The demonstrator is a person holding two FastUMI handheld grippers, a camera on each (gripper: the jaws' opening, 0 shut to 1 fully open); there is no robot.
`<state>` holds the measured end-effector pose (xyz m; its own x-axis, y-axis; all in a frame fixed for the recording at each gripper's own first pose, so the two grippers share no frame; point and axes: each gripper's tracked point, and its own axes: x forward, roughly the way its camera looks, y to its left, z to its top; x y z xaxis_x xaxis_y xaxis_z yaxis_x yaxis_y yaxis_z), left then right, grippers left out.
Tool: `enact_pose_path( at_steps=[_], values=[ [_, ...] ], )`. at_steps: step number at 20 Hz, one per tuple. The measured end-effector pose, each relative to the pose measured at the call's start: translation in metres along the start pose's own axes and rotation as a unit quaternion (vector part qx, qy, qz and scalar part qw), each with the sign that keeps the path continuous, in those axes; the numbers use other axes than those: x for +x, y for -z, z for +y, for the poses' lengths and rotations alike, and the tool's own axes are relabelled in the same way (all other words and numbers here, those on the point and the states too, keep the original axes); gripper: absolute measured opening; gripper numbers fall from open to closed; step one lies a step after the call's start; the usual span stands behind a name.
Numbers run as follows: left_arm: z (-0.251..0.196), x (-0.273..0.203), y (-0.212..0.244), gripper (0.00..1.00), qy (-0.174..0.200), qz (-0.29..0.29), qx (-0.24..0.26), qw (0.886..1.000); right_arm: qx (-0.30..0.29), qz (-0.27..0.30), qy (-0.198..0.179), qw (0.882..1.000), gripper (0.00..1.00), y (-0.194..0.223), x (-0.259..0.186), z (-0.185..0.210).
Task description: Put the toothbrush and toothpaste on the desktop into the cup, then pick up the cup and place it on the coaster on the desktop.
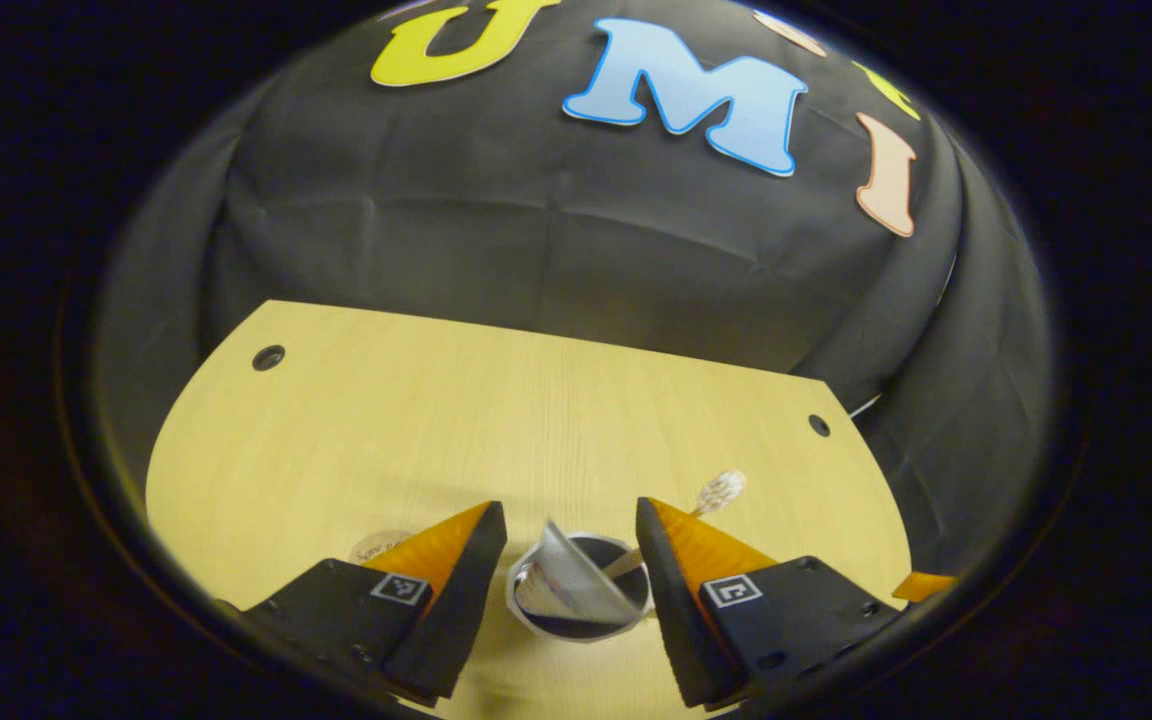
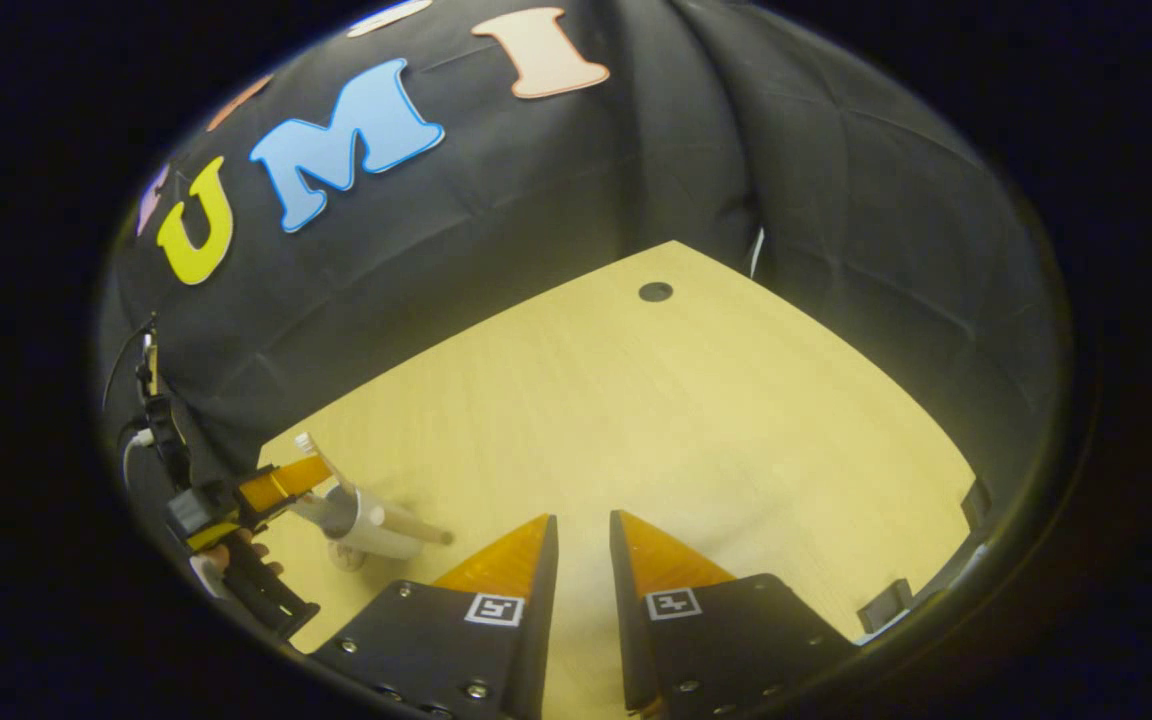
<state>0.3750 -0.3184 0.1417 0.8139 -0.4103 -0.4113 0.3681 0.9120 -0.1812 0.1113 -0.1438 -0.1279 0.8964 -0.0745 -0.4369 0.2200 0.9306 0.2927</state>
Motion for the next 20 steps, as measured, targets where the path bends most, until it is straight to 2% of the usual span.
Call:
enact_pose_path(
  at_steps=[2, 3, 7, 10, 14, 15, 17, 19, 20],
  values=[
    [0.006, -0.011, -0.009, 0.95, -0.003, -0.011, -0.011, 1.0, -0.015, 0.004, -0.011, 1.0, 0.29, 0.0, 0.002, 0.008],
    [0.01, -0.017, -0.011, 0.88, -0.001, -0.013, -0.014, 1.0, -0.021, 0.008, -0.019, 1.0, 0.29, 0.001, 0.003, 0.012],
    [0.025, -0.041, -0.023, 0.88, -0.008, -0.032, -0.009, 0.999, -0.061, 0.025, -0.055, 0.996, 0.29, 0.004, 0.009, 0.035],
    [0.037, -0.068, -0.025, 0.88, -0.012, -0.045, 0.005, 0.999, -0.125, 0.048, -0.095, 0.986, 0.29, 0.011, 0.017, 0.061],
    [0.066, -0.106, -0.009, 0.88, -0.04, -0.047, 0.015, 0.998, -0.234, 0.09, -0.147, 0.957, 0.31, 0.028, 0.029, 0.094],
    [0.075, -0.114, -0.005, 0.88, -0.048, -0.047, 0.013, 0.998, -0.262, 0.099, -0.157, 0.947, 0.35, 0.032, 0.032, 0.102],
    [0.092, -0.133, 0.005, 0.88, -0.061, -0.045, -0.002, 0.997, -0.318, 0.118, -0.175, 0.924, 0.31, 0.043, 0.038, 0.115],
    [0.111, -0.15, 0.013, 0.88, -0.077, -0.047, -0.02, 0.996, -0.377, 0.128, -0.187, 0.898, 0.39, 0.05, 0.045, 0.126],
    [0.12, -0.158, 0.017, 0.88, -0.085, -0.047, -0.029, 0.995, -0.4, 0.132, -0.19, 0.887, 0.39, 0.053, 0.049, 0.129]
  ],
)
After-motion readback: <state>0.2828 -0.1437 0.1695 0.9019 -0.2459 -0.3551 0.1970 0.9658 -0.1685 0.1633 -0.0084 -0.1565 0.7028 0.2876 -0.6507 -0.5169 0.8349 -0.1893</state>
